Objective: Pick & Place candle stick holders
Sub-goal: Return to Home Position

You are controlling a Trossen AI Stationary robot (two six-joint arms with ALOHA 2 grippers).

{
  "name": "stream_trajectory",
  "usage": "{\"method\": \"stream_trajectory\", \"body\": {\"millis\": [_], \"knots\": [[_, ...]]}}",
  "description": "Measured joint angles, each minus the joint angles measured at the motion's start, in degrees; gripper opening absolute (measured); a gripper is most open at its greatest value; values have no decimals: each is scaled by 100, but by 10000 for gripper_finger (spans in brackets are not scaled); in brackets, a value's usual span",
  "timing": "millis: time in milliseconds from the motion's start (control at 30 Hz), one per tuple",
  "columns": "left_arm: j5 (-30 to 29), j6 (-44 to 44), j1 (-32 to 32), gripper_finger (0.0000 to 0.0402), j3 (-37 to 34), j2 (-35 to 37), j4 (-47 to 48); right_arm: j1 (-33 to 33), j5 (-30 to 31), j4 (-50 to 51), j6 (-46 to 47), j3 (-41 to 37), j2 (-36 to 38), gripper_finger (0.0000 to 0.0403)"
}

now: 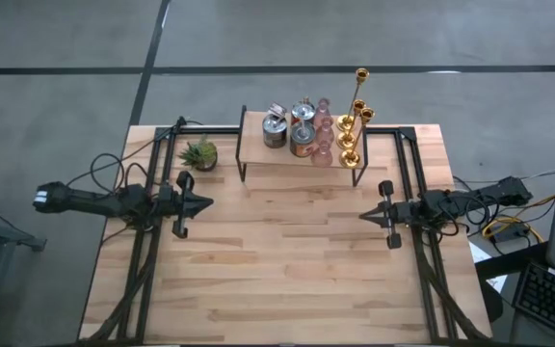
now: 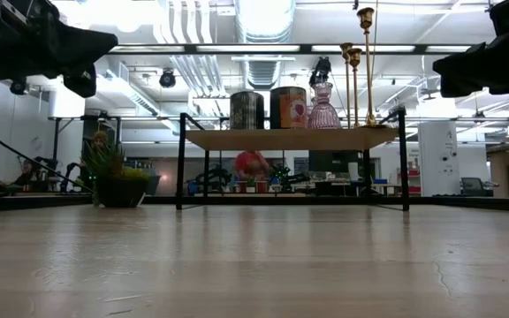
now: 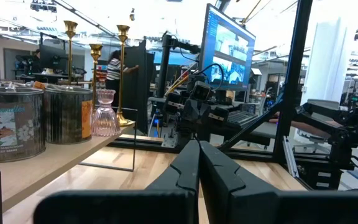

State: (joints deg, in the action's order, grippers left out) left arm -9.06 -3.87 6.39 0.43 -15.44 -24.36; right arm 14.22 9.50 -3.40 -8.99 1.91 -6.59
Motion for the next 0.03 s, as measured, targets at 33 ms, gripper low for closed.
{"method": "stream_trajectory", "body": {"millis": [33], "knots": [[0, -1, 1, 12, 0, 0, 0, 0, 2, 0, -1, 0, 0, 8]]}}
